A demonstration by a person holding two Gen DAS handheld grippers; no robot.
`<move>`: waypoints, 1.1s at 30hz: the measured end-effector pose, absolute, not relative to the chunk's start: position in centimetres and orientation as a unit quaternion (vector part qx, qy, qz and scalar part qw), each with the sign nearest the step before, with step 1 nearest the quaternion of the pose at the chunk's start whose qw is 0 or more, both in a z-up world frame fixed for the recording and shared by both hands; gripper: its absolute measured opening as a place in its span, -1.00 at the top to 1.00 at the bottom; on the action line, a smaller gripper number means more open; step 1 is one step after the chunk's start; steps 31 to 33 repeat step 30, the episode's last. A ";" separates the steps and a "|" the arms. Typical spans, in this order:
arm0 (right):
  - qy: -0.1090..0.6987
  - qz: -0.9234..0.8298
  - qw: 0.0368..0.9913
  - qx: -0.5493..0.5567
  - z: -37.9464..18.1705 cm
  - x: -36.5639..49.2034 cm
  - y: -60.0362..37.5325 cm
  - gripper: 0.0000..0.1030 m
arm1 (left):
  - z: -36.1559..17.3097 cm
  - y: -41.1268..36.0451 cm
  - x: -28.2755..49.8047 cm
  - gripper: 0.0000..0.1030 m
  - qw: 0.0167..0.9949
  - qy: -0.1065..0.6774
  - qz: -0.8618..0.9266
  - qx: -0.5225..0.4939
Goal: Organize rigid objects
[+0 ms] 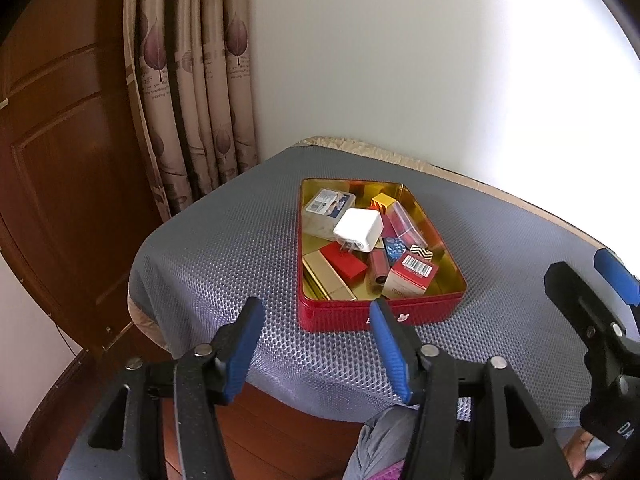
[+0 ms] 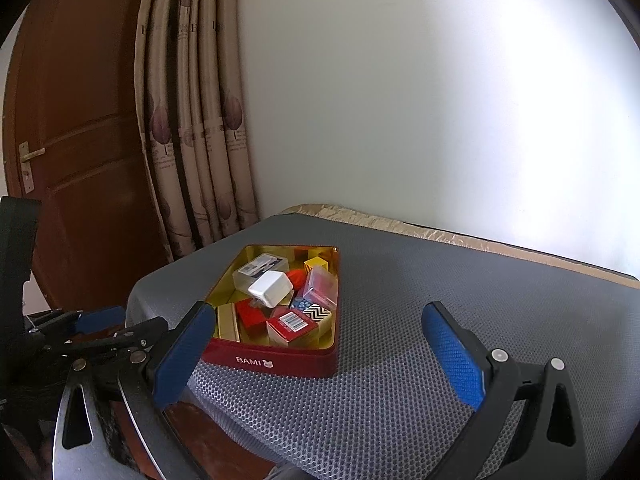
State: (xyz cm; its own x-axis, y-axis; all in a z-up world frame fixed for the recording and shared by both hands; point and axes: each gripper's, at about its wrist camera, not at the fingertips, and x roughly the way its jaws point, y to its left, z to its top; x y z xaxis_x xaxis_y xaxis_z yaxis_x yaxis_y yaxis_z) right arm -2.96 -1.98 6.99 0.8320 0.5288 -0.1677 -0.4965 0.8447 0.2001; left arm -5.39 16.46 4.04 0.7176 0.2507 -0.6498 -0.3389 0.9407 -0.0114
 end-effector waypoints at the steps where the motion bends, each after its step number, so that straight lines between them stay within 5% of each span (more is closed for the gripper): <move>1: 0.110 0.270 0.954 0.073 7.0 -2.9 -1.9 -0.99 | 4.0 16.4 -5.4 -0.21 0.924 0.341 0.159 -0.064; 8: 0.117 0.273 0.953 0.064 6.9 -2.9 -1.4 -0.99 | 3.7 16.5 -5.3 -0.65 0.922 0.347 0.157 -0.063; 33: 0.101 0.265 0.956 0.068 7.1 -3.3 -2.1 -0.99 | 3.4 15.4 -5.3 -0.68 0.926 0.338 0.169 -0.026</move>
